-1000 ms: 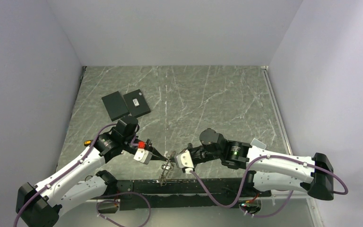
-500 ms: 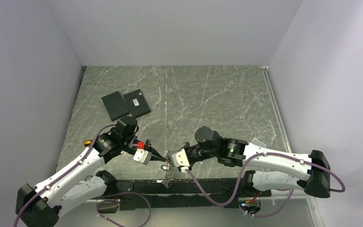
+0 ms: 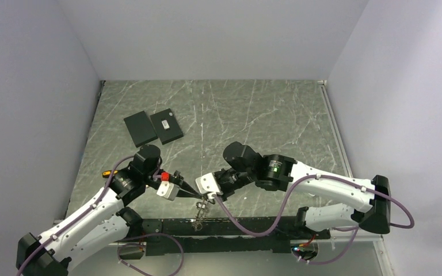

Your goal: Put the keys on the keyring

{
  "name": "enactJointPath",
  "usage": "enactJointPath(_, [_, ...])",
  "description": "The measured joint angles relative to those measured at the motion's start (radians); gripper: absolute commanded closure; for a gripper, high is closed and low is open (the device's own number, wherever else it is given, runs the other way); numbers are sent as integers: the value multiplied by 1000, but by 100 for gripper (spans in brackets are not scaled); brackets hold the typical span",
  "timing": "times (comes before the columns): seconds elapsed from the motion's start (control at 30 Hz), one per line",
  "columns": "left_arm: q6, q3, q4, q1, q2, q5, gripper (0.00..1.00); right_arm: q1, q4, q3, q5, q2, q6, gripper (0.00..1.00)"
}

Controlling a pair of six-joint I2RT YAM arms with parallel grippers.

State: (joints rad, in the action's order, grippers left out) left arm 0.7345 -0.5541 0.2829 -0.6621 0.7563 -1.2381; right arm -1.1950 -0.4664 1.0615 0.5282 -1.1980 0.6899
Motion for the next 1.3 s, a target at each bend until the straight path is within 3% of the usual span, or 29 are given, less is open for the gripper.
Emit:
enactJointPath(0.17, [-172, 68, -202, -1, -11, -36, 100, 0, -82, 67, 6, -32, -14, 100])
enactJointPath(0.37, [-468, 182, -570, -15, -17, -47, 100, 0, -141, 127, 13, -58, -29, 100])
enactJointPath(0.77, [-916, 354, -1133, -59, 5, 89, 100, 2, -199, 180, 30, -84, -40, 100])
enactJointPath(1.17, [-989, 405, -1299, -108, 23, 222, 100, 2, -169, 158, -13, -45, -58, 86])
enactJointPath(1.3, [-989, 425, -1341, -111, 29, 251, 100, 3, -155, 154, -33, -43, -65, 75])
